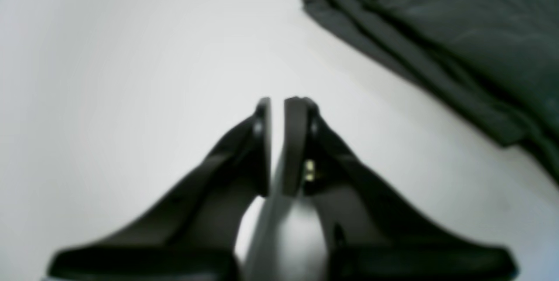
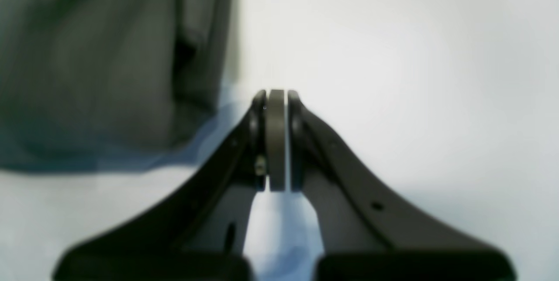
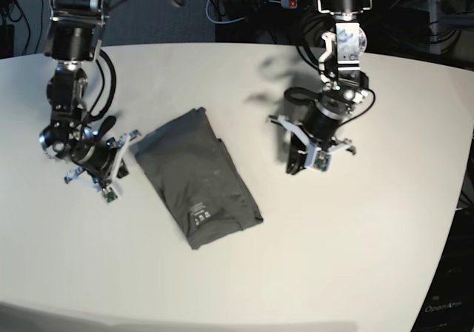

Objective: Fold the T-shirt properly
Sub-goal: 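Bring both grippers against the shirt's sides to square it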

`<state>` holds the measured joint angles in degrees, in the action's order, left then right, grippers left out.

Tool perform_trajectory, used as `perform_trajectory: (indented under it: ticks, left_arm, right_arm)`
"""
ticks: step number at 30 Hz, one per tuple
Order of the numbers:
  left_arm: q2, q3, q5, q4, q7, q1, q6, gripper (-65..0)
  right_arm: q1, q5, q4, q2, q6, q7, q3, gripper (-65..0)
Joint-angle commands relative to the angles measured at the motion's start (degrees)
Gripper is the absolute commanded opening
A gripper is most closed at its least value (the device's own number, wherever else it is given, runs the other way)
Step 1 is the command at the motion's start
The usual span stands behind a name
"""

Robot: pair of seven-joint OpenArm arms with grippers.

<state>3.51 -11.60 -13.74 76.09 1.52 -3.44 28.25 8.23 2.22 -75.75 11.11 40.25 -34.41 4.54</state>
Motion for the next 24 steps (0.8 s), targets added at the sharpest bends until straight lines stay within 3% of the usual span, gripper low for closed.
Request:
perform_trajectory:
  ticks: [1, 12, 17, 24]
  left_arm:
    - [-0.12, -0.14, 0.59, -0.27, -1.74, 2.17, -0.95, -61.7]
    - [-0.39, -0.23, 0.59, -13.72, -1.74, 11.66, -1.04, -61.3]
    - [-0.56, 0.3, 0.51, -16.01, -1.74, 14.48, -5.79, -61.3]
    - [-0.21, 0.21, -4.24, -21.63, -2.09, 18.17, -6.14, -61.3]
  right_arm:
    - [1.49, -0.68, -0.96, 0.8, -0.25, 1.05, 0.26, -64.1]
    - [1.31, -0.68, -0.96, 0.71, -0.25, 1.49, 0.26, -64.3]
    - [1.22, -1.03, -0.96, 0.71, -0.25, 1.58, 0.26, -64.3]
    - [1.13, -0.94, -0.52, -0.52, -0.25, 1.58, 0.26, -64.3]
